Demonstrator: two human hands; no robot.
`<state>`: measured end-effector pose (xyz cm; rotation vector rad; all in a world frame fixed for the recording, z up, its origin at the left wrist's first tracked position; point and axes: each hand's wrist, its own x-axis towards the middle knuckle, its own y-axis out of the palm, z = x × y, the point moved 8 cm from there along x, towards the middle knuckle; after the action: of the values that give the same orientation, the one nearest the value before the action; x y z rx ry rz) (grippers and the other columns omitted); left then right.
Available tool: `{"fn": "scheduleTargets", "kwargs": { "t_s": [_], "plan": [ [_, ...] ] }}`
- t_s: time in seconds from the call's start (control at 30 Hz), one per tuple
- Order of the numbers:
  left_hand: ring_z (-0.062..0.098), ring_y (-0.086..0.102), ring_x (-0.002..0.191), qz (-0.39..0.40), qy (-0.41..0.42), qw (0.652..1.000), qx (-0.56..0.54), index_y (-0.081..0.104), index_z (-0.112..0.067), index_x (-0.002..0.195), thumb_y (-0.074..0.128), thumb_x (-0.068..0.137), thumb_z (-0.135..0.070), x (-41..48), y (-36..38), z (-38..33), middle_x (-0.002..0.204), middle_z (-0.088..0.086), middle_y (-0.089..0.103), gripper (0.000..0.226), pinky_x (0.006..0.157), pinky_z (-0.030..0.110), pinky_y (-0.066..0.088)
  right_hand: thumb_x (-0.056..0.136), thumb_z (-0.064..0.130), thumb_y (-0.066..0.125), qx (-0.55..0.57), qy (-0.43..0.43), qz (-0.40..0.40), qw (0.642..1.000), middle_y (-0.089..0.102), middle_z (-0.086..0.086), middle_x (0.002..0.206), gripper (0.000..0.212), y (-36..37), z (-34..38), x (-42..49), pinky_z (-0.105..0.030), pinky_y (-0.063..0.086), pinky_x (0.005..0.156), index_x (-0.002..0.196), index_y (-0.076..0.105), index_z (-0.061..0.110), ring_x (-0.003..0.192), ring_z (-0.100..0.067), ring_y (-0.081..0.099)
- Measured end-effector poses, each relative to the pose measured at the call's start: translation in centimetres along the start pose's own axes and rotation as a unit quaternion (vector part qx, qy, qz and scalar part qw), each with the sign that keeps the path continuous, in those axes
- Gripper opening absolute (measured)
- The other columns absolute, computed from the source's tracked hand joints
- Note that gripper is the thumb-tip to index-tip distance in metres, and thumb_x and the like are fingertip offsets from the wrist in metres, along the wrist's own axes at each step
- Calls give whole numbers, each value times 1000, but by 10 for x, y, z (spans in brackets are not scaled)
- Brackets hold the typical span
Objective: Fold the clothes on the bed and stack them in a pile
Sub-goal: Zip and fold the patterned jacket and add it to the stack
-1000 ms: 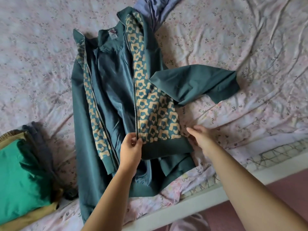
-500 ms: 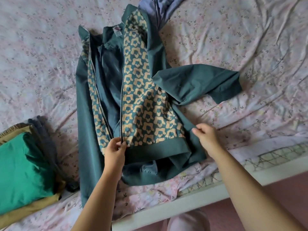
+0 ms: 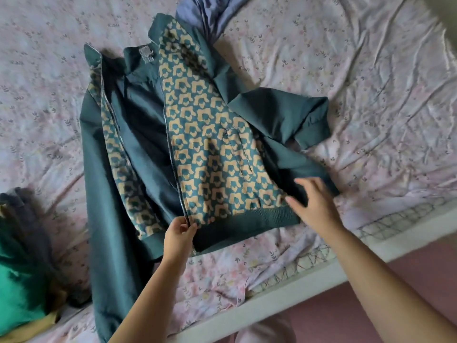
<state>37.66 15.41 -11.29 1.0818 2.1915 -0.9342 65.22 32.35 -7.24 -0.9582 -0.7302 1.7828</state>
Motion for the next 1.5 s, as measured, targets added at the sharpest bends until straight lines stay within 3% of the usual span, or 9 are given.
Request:
{"fn": "scheduleTargets", "kwargs": {
  "t_s": [0.13, 0.37, 0.53, 0.67, 0.87, 1.0, 1.13, 1.33, 1.5],
  "plan": [
    [18, 55, 71, 5, -4, 1000, -7, 57, -7, 95, 54, 89, -1, 4, 1, 4, 80, 6, 61, 9, 61, 26, 45, 78, 34, 70, -39, -18, 120, 992, 45, -9, 123, 66, 63, 25, -26, -33, 39, 90, 131, 42, 7, 114, -25, 44],
    [18, 62, 80, 29, 18, 998, 56, 63, -14, 99, 56, 89, -7, 2, 2, 6, 85, 2, 67, 14, 73, 27, 46, 84, -1, 54, -25, 140, -69, 988, 54, -23, 110, 25, 17, 4, 5, -36, 40, 73, 110, 55, -3, 100, -38, 53],
    [17, 56, 86, -119, 40, 984, 126, 63, -9, 98, 57, 88, -14, -12, -41, 6, 92, 2, 62, 12, 73, 24, 36, 65, 1, 72, -146, -82, -78, 983, 57, -19, 104, 45, 25, 84, -9, -43, 51, 75, 107, 57, 2, 92, -37, 57],
    [21, 54, 92, -185, 23, 971, 150, 58, -6, 106, 59, 87, -14, -23, -73, 26, 104, 9, 55, 20, 75, 25, 33, 77, 7, 65, -41, -195, 95, 975, 57, -10, 106, 34, 88, 164, -29, -37, 53, 76, 111, 59, 6, 92, -26, 58],
    [24, 50, 114, -187, -24, 972, 138, 47, -10, 127, 70, 80, -23, -14, -94, 54, 123, 9, 49, 53, 93, 33, 40, 89, 20, 55, 70, -134, 285, 946, 52, -2, 118, 35, 172, 201, -46, -30, 44, 89, 123, 52, 14, 106, -15, 52],
    [22, 56, 99, -191, -53, 973, 115, 57, -11, 110, 58, 86, -15, -2, -97, 65, 110, 6, 59, 24, 79, 28, 42, 90, 15, 56, 132, -51, 344, 928, 57, -5, 120, 35, 204, 201, -47, -20, 42, 88, 124, 54, 12, 106, -16, 56],
    [22, 58, 93, -210, -34, 972, 102, 60, -11, 99, 56, 87, -12, 2, -113, 72, 100, 5, 58, 13, 78, 27, 41, 90, 17, 56, 145, 5, 342, 928, 53, -7, 129, 44, 222, 202, -43, -22, 38, 93, 133, 45, 11, 113, -18, 53],
    [4, 46, 100, -149, 9, 986, 77, 49, -15, 126, 64, 84, -13, -1, -119, 83, 116, -4, 49, 44, 87, 13, 31, 86, 15, 62, 255, 148, 341, 892, 61, -6, 108, 46, 244, 202, -46, -34, 49, 89, 129, 44, 13, 94, -15, 59],
    [4, 47, 110, -93, 30, 992, 80, 42, -15, 135, 67, 81, -9, -4, -115, 88, 123, -5, 49, 60, 90, 10, 29, 84, 11, 63, 284, 89, 267, 917, 65, -1, 102, 22, 203, 209, -31, -37, 52, 83, 104, 57, 19, 94, -18, 62]
  ]
}}
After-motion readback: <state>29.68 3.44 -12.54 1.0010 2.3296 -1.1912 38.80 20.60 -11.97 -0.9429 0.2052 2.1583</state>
